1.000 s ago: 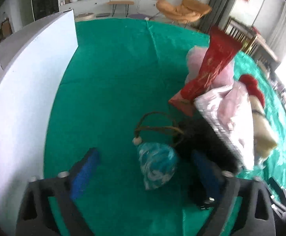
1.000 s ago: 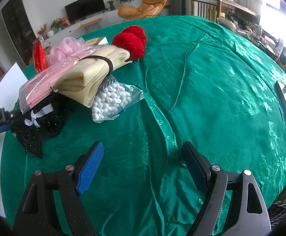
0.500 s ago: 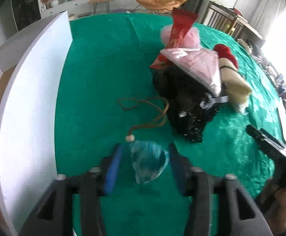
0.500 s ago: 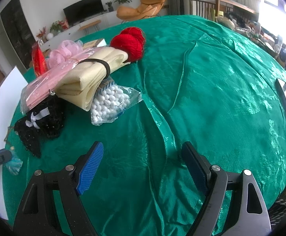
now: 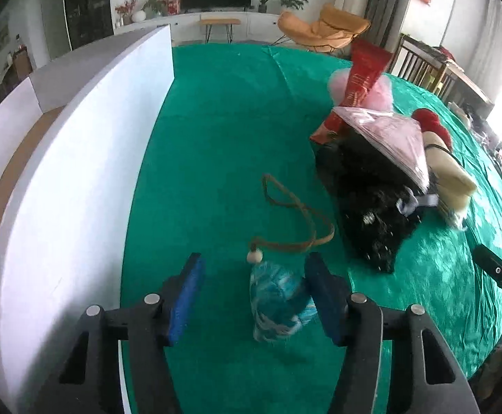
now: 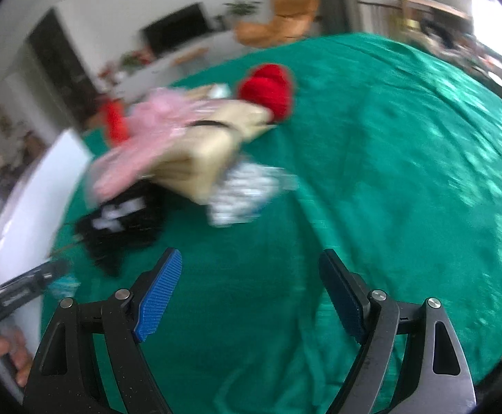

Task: Organize soft objects
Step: 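Lift the pouch with the left gripper while the right gripper grasps the black sequined bag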

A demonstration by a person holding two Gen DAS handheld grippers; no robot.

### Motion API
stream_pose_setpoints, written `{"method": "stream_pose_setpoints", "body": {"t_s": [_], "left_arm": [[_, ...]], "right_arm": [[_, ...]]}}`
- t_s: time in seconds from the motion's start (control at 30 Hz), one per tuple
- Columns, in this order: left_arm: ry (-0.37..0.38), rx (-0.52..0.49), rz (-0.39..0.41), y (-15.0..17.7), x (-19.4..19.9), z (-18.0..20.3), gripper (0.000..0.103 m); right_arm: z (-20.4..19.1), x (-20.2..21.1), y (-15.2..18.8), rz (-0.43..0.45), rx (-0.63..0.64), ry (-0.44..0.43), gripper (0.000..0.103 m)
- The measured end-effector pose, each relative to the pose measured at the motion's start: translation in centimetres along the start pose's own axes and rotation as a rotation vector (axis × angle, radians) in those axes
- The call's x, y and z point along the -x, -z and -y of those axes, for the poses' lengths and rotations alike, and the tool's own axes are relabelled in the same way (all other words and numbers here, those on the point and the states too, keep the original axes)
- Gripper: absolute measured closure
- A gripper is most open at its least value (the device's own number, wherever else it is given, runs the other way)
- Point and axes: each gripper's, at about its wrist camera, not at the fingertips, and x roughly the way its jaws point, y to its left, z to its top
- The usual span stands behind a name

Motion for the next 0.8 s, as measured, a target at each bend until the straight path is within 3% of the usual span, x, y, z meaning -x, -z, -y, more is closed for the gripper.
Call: {"method": "stream_pose_setpoints", "body": {"t_s": [0.1, 0.27, 0.4, 0.5, 0.67, 0.8], "left_arm": [[0.028, -0.003, -0.001, 0.7, 0.0, 0.4, 0.052], [0.054, 0.005, -0.032, 2.1, -0.4, -0.1, 0.051], [0.065, 0.000, -0.029, 2.4, 0.0, -0.1, 0.051], [0.079, -0.011, -0.038, 2.4, 0.3, -0.3, 0.051], [0.108, -0.020, -0.048, 2.5, 0.3, -0.2, 0.049], [0.118, -0.046, -0.047, 2.7, 0.3, 0.1, 0.039]], "right_arm": [[-2.6, -2.6, -0.5, -0.112, 0.035, -0.156, 0.019], [-7.9, -6.9, -2.7, -0.190, 0.053, -0.254, 0.019], [-10.1, -9.1, -4.3, -0.193, 0.053, -0.202, 0.019], [-9.6, -8.7, -4.2, -0.205, 0.110, -0.083, 0.022], [-5.1, -4.4, -2.5, -0.226, 0.167, 0.002, 0.022], [-0.4, -0.8, -1.4, -0.216, 0.104, 0.041, 0.020]]}}
